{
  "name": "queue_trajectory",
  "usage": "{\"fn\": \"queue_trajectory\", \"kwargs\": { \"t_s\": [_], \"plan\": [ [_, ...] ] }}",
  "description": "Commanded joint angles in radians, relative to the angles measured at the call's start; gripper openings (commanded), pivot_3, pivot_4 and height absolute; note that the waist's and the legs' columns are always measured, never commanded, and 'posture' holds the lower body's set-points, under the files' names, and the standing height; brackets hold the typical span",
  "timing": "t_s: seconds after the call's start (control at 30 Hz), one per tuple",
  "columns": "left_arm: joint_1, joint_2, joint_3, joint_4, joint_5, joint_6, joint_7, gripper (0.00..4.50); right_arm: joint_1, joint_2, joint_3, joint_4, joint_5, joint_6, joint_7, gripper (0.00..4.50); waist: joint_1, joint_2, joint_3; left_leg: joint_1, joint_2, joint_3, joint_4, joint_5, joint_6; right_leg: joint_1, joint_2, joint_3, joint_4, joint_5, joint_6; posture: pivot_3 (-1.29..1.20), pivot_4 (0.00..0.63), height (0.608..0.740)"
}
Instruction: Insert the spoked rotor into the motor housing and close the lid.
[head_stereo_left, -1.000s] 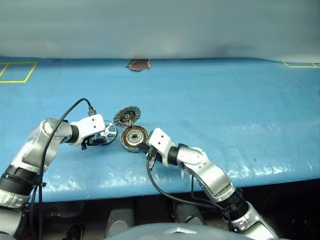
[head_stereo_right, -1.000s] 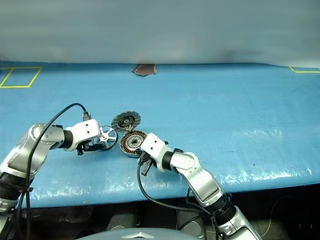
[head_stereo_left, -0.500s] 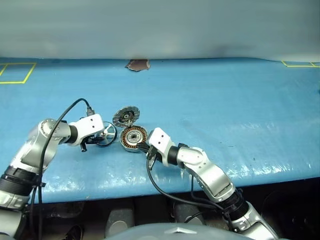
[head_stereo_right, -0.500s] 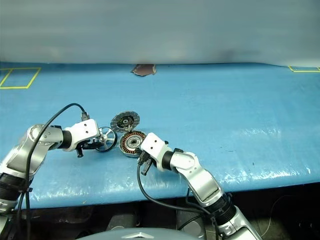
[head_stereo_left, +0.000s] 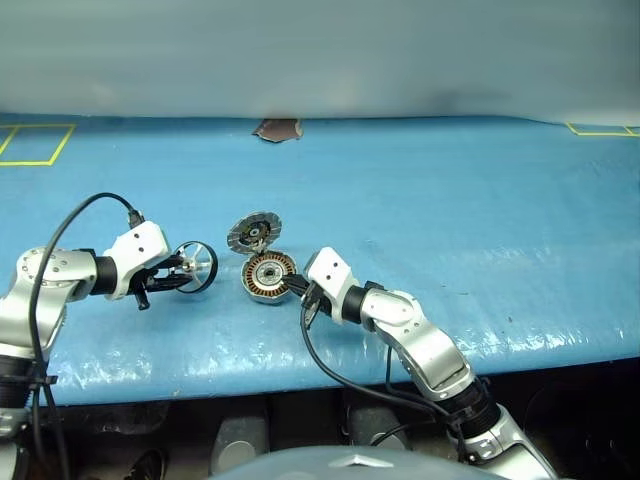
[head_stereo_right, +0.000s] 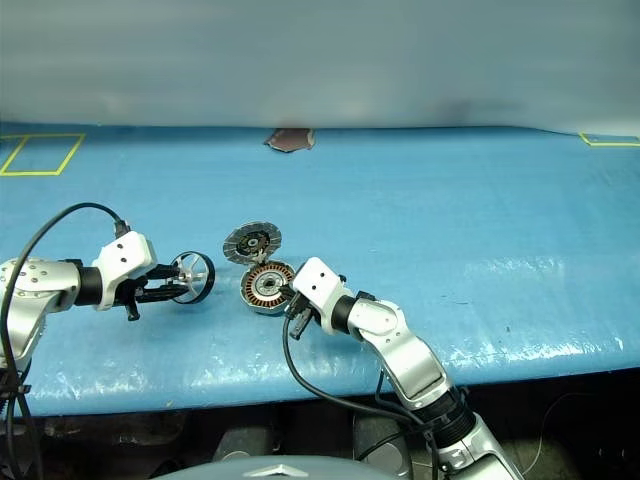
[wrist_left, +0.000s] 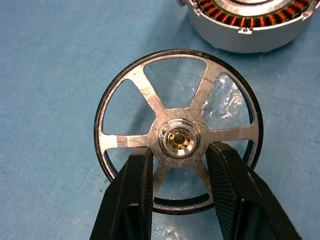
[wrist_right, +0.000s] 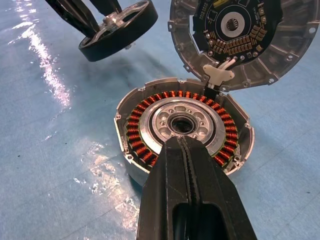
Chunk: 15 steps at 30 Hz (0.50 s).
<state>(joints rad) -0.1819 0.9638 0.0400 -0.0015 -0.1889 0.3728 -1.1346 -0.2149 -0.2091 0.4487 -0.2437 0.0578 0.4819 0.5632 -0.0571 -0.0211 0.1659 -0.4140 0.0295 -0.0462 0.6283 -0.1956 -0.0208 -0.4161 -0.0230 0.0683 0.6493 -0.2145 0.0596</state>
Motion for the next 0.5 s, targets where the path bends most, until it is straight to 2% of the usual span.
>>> {"fn": "queue_trajectory", "kwargs": {
  "t_s": [0.03,0.5],
  "plan": [
    [-0.034,0.019,0.032,0.007,-0.063,-0.008,-0.070,1.38,-0.018,0.022,0.003,-0.002,-0.005,-0.048,-0.010,0.00,0.000,0.000,0.000,0.000,0.000,0.000,0.000,0.000,0.000,0.000,0.000,0.000,0.000,0.000,0.000,0.00,0.150,0.740],
    [-0.138,0.036,-0.026,0.033,-0.141,0.051,-0.255,1.38,-0.038,0.045,-0.031,0.062,-0.025,-0.136,-0.053,0.00,-0.003,0.000,0.000,0.000,0.000,0.000,0.000,0.000,0.000,0.000,0.000,0.000,0.000,0.000,0.000,0.00,0.150,0.740]
  ]
}}
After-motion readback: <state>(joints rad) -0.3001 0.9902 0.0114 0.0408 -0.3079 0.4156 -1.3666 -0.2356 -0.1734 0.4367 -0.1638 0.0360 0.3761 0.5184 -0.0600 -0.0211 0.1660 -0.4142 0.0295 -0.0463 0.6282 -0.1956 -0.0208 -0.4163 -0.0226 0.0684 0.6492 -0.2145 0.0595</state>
